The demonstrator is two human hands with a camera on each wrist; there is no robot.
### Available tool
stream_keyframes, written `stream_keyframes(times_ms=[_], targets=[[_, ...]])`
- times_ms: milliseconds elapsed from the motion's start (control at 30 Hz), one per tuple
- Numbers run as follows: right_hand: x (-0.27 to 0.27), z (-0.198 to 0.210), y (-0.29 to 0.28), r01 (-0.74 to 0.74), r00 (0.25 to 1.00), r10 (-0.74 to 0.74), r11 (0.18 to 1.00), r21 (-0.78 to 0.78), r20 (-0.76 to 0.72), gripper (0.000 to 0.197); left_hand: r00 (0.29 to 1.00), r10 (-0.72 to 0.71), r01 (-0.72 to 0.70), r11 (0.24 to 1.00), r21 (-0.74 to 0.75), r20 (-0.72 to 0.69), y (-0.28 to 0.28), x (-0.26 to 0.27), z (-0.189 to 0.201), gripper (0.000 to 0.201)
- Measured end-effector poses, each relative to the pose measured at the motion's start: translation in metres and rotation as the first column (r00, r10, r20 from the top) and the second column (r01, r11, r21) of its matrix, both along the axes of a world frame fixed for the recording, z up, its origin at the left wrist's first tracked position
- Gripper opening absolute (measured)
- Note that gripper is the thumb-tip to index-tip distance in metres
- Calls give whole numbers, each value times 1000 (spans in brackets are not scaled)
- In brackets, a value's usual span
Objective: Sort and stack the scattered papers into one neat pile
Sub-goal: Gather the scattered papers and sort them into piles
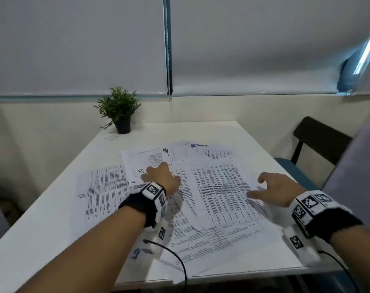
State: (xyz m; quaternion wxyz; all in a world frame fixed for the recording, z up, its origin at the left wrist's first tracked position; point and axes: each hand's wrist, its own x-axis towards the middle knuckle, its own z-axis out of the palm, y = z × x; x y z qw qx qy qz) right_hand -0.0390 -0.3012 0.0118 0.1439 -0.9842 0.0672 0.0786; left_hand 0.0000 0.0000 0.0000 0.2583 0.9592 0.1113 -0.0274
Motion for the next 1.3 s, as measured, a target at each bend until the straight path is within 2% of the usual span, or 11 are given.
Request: stream_keyframes(times_ms=[67,133,200,367,500,633,733,933,1067,1133,1300], targets=[[8,-4,2,10,997,-13,999,-34,-82,84,996,-29,39,992,122,-84,1,3,-4,60],[14,-7,7,23,993,-27,999,-38,-119,91,991,-67,80,991,107,-114,5,9,-6,67],[20,-9,12,40,994,-45,998,-54,-102,93,988,-95,105,991,81,-124,8,21,-13,69],[22,-11,14,88,990,-94,994,-69,-101,92,983,-111,139,971,197,-144,-5,33,-16,71],[33,-16,-5,183,980,-177,981,58,-88,91,977,-168,182,978,99,-130,-14,49,-12,71],[46,-19,-19,256,961,-229,950,176,-157,49,956,-267,278,956,-94,120,-12,55,-9,60],[51,-18,-22,245,963,-216,950,195,-161,26,924,-296,331,936,-118,242,-9,51,-6,55],[40,-24,-25,132,985,-102,964,229,-137,38,957,-233,275,920,-280,173,-8,47,-7,51],[23,-21,-28,26,987,15,968,248,-162,41,939,-332,342,920,-189,86,-43,39,0,103],[15,-17,-31,35,988,9,959,280,-152,44,910,-411,414,901,-131,55,-60,34,0,117],[0,-15,-56,100,995,-99,951,292,-17,63,864,-404,469,862,-190,302,-69,28,20,86]])
